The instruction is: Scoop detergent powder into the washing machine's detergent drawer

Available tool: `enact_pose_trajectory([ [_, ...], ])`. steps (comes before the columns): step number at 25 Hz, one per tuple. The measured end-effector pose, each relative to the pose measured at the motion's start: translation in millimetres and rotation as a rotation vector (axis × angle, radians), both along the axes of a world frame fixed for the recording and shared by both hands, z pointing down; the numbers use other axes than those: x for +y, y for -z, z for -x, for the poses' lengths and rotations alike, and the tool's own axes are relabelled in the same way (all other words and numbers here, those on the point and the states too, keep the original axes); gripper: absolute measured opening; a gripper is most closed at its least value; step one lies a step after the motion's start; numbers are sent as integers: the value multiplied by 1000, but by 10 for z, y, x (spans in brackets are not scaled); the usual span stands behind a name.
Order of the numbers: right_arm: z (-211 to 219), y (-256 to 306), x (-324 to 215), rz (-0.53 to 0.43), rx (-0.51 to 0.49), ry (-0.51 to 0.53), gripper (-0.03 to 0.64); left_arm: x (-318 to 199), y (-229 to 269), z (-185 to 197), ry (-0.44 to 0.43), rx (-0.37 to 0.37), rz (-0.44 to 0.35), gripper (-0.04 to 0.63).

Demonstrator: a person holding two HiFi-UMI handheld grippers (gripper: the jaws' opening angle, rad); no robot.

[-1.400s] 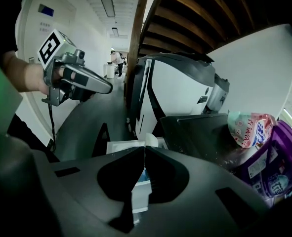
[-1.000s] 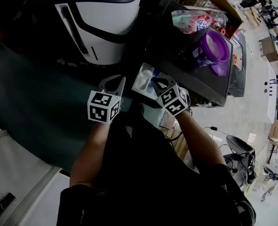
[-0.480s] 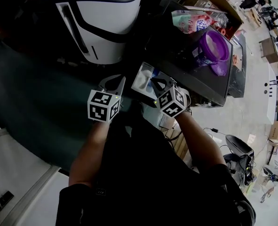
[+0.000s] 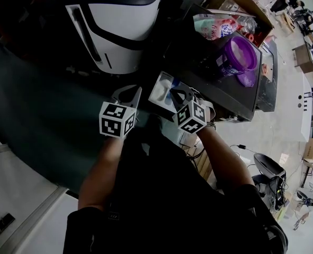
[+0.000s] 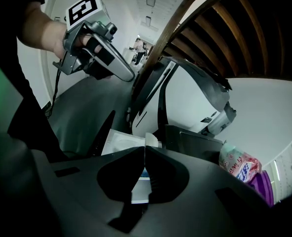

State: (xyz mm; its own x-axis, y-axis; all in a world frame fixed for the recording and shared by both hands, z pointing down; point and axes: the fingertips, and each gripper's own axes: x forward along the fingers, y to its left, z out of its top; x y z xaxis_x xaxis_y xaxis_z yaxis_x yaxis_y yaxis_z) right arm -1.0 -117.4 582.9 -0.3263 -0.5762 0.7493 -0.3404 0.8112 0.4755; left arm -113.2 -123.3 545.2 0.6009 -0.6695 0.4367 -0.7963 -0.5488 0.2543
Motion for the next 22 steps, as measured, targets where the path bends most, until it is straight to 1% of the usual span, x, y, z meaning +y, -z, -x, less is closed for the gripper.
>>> enact_pose_trajectory([
  [4,4,-33,12,-6,26,16,21,11,-25,46,13,1,4,8],
  [9,18,-142,55,-2,92,61,21,30,-35,78,19,1,9,8],
  [15,65,-169,67,-21,128,98,21,9,-62,80,20,3,9,8],
  [22,75,42,-1,-55,106,72,21,36,-35,105,25,4,8,8],
])
